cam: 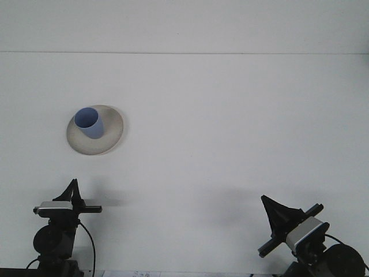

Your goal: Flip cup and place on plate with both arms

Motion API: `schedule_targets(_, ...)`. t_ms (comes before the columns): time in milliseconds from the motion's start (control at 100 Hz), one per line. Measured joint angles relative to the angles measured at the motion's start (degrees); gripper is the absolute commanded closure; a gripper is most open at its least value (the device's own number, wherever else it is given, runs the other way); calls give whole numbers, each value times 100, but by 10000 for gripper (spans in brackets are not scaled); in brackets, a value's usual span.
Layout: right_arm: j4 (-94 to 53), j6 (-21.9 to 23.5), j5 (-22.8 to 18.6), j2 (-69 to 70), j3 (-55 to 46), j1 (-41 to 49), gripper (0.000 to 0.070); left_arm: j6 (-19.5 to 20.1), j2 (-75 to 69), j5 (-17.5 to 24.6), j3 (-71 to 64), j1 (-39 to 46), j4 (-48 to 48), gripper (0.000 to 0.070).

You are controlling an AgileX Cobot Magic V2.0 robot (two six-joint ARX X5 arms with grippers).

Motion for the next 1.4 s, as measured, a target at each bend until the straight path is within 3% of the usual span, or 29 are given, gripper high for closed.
schedule_targets(140,2,-111,-4,0,0,-195,694,0,0,0,0,0,0,685)
schedule_targets(300,636,-203,-236,-33,-396,-1637,694,0,0,0,0,0,0,685)
schedule_targets(520,1641,-258,-1287,-544,-1781,-4113,694,0,0,0,0,0,0,685)
schedule_targets(610,2063,-245,-1386,-708,-2319,-4642,694,0,0,0,0,0,0,685)
schedule_targets(890,2649,-68,-1357,-883,-3292,-4782,694,0,0,0,0,0,0,685)
schedule_targets(1400,2553,195,-1196,-890,-3309,-4782,694,0,0,0,0,0,0,685)
